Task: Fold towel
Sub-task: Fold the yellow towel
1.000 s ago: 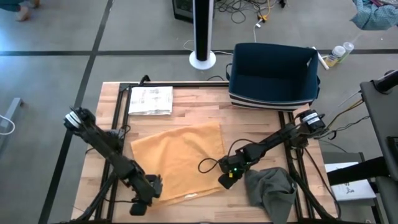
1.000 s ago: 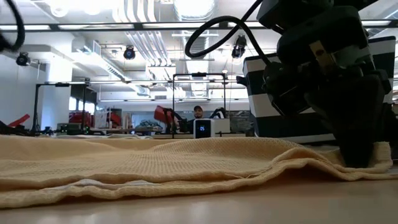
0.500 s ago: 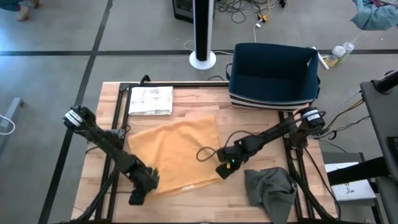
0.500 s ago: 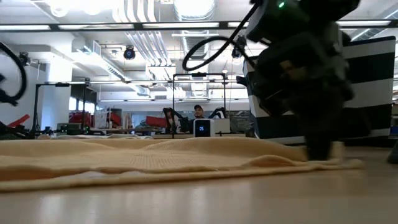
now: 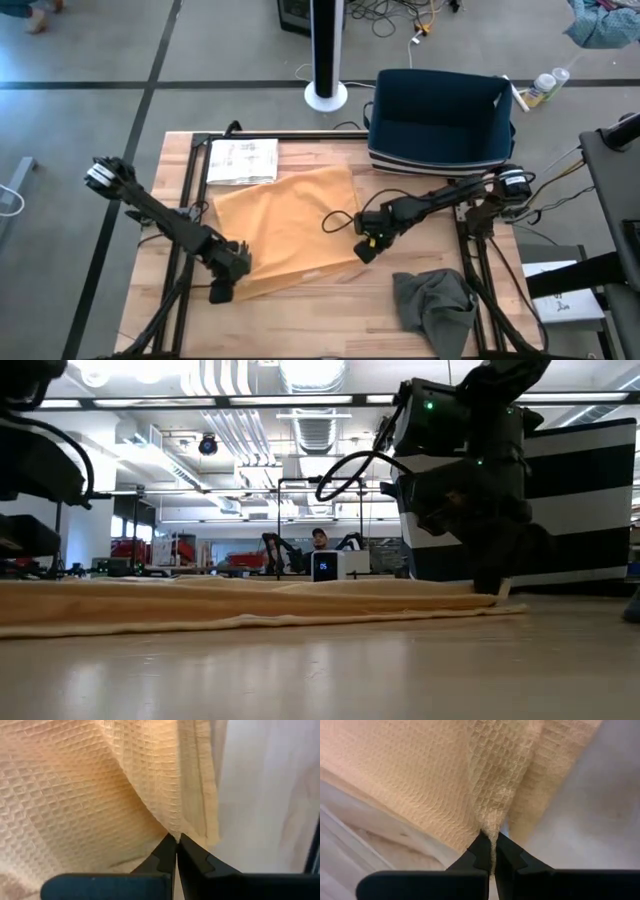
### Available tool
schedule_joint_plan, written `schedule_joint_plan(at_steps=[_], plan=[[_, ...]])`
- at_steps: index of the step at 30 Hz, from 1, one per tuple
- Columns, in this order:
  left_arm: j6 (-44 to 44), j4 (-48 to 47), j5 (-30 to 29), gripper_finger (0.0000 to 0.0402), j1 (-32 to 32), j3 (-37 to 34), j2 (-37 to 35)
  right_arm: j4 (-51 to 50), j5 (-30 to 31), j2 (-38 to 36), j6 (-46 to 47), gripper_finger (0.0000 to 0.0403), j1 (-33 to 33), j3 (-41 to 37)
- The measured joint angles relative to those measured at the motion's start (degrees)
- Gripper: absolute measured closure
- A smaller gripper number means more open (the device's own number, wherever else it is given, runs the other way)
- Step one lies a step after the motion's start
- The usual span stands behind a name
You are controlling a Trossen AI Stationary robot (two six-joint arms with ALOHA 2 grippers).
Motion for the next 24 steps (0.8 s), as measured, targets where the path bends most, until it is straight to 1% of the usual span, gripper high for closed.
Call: schedule_joint_plan(at_steps=[7,9,13,15,24], plan=[[1.12,-3.02,0.13,0.0399,0.01,2.67,-0.53,0.04,-1.95,-0.98,-1.03,0.0401,0.04,0.92],[1.12,-3.35,1.21,0.0399,0.00,2.91,-0.16,-0.17,-2.08,-1.53,-1.11,0.0401,0.04,1.11],[0.99,-7.80,3.47,0.0393,-0.02,4.36,0.43,-0.54,-2.12,-2.67,-1.34,0.0401,0.04,1.22],[1.32,-9.41,4.19,0.0388,-0.03,5.25,0.35,-1.43,-1.99,-2.74,-1.49,0.0401,0.04,1.10],[-0.18,-8.41,6.20,0.0347,-0.04,6.93,0.85,-1.01,-2.12,-2.76,-1.54,0.0400,0.04,0.67]])
